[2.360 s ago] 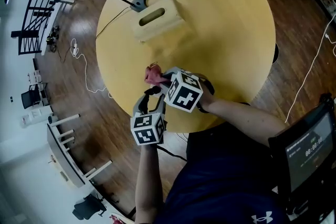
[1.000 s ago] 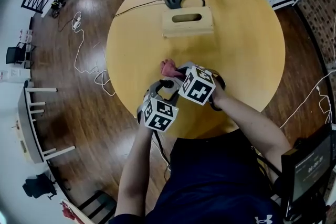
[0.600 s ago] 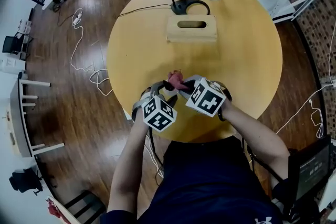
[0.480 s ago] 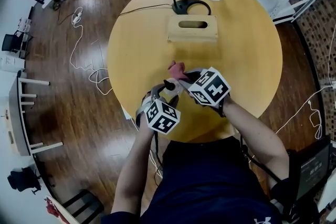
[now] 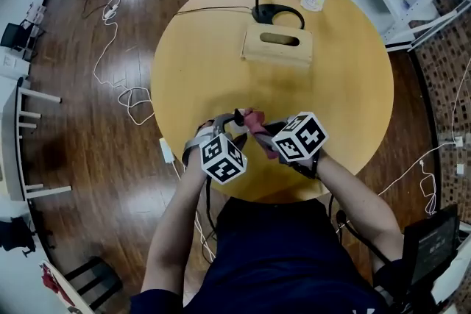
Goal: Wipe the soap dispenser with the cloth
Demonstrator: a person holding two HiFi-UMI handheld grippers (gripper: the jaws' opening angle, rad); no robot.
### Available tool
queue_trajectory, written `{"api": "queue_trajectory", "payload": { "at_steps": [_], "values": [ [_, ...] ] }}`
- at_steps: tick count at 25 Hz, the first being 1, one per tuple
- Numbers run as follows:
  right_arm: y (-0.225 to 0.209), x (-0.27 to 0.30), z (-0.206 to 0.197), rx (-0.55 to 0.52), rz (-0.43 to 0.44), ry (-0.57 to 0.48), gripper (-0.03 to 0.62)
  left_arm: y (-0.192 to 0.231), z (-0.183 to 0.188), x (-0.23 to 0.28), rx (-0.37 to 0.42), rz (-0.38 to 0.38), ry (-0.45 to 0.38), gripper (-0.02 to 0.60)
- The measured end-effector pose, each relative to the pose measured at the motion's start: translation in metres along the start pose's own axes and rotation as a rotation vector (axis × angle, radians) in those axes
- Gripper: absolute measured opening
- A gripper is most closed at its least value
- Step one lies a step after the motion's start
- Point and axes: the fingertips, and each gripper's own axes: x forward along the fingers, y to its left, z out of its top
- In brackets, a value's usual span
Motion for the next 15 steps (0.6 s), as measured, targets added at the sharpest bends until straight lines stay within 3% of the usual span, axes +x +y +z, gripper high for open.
{"api": "queue_trajectory", "payload": {
  "at_steps": [2, 5, 7, 10, 15],
  "values": [
    [-0.010, -0.008, 0.017, 0.061, -0.019, -0.068, 0.064, 0.001, 0.001, -0.007, -0.083, 0.016, -0.010, 0.229],
    [-0.026, -0.008, 0.052, 0.220, -0.002, -0.190, 0.064, 0.003, 0.007, -0.012, -0.365, 0.083, -0.087, 0.225],
    [-0.029, 0.006, 0.055, 0.296, 0.035, -0.189, 0.064, 0.005, 0.007, -0.007, -0.420, 0.134, -0.091, 0.216],
    [-0.028, 0.015, 0.038, 0.328, 0.047, -0.163, 0.064, 0.001, 0.006, -0.002, -0.346, 0.124, -0.081, 0.219],
    [-0.012, 0.005, -0.007, 0.219, 0.055, -0.024, 0.064, -0.004, 0.003, -0.002, -0.119, -0.027, -0.095, 0.219]
  ]
}}
